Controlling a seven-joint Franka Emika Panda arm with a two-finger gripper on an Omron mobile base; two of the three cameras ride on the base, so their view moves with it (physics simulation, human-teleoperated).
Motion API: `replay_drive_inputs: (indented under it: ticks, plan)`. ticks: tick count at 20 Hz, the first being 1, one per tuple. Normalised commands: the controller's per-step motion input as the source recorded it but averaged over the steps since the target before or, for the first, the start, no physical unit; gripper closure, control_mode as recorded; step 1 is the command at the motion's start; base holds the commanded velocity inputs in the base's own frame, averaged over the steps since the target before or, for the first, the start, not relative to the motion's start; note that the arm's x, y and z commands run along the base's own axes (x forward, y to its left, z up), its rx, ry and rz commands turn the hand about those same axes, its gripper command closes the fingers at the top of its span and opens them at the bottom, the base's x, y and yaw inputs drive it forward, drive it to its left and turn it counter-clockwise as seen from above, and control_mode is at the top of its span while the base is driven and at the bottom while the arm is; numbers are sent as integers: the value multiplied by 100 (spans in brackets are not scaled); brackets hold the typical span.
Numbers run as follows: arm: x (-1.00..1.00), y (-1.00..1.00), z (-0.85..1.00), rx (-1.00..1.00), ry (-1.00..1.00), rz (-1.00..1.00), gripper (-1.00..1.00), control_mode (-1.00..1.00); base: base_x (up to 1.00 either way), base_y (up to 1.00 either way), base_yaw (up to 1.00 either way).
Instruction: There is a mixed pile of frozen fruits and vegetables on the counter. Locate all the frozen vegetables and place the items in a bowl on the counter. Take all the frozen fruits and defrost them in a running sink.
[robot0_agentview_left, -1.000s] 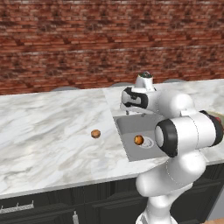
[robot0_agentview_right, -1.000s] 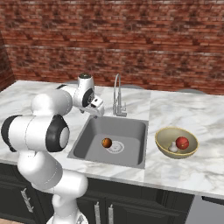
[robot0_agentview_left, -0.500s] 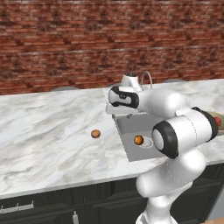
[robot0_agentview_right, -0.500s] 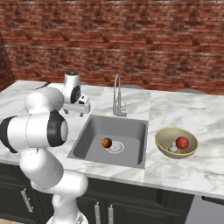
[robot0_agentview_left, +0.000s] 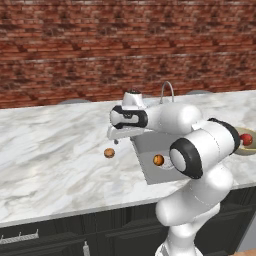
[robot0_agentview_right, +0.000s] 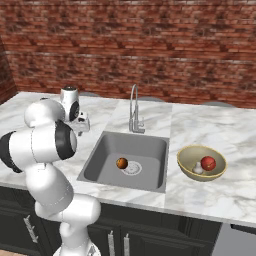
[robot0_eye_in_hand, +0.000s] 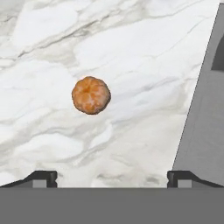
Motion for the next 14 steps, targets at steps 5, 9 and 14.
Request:
replay_drive_inputs:
  ticks: [5, 9, 14]
  plan:
    - [2, 30, -18, 0, 2, 22, -100, -100, 0, 0, 0]
    - [4, 34, -8, -11, 1, 15, -100, -100, 0, 0, 0]
    - [11, 39, 0, -19, 0, 14, -100, -100, 0, 0, 0]
